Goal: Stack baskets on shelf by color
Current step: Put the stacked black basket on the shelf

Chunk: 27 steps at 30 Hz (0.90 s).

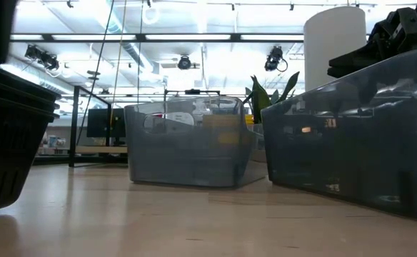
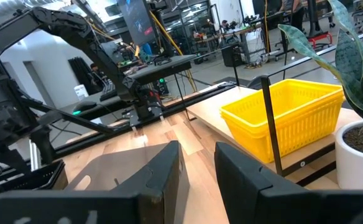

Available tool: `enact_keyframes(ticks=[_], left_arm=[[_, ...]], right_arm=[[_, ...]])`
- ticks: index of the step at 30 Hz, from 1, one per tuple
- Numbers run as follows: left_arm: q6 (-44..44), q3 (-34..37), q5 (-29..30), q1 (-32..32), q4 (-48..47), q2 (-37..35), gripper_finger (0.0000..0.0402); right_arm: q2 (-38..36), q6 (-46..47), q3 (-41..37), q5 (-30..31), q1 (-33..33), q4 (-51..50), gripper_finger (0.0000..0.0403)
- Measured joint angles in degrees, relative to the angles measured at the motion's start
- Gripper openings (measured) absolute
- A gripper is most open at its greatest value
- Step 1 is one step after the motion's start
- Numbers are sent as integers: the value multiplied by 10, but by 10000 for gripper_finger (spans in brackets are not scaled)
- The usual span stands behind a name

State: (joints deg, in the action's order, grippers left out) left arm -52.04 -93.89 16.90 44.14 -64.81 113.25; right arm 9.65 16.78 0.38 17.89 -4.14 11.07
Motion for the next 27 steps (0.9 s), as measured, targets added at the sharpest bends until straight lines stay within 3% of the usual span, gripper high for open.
enact_keyframes(ticks=[6, 17, 22, 27], left_arm=[[2, 30, 10, -10, 9, 0, 219], [2, 117, -10, -16, 83, 1, 180], [2, 129, -26, -17, 93, 1, 153], [13, 129, -38, -20, 92, 1, 100]], right_arm=[[0, 0, 0, 0, 0, 0, 109], [0, 0, 0, 0, 0, 0, 109], [0, 0, 0, 0, 0, 0, 109], [0, 0, 0, 0, 0, 0, 109]])
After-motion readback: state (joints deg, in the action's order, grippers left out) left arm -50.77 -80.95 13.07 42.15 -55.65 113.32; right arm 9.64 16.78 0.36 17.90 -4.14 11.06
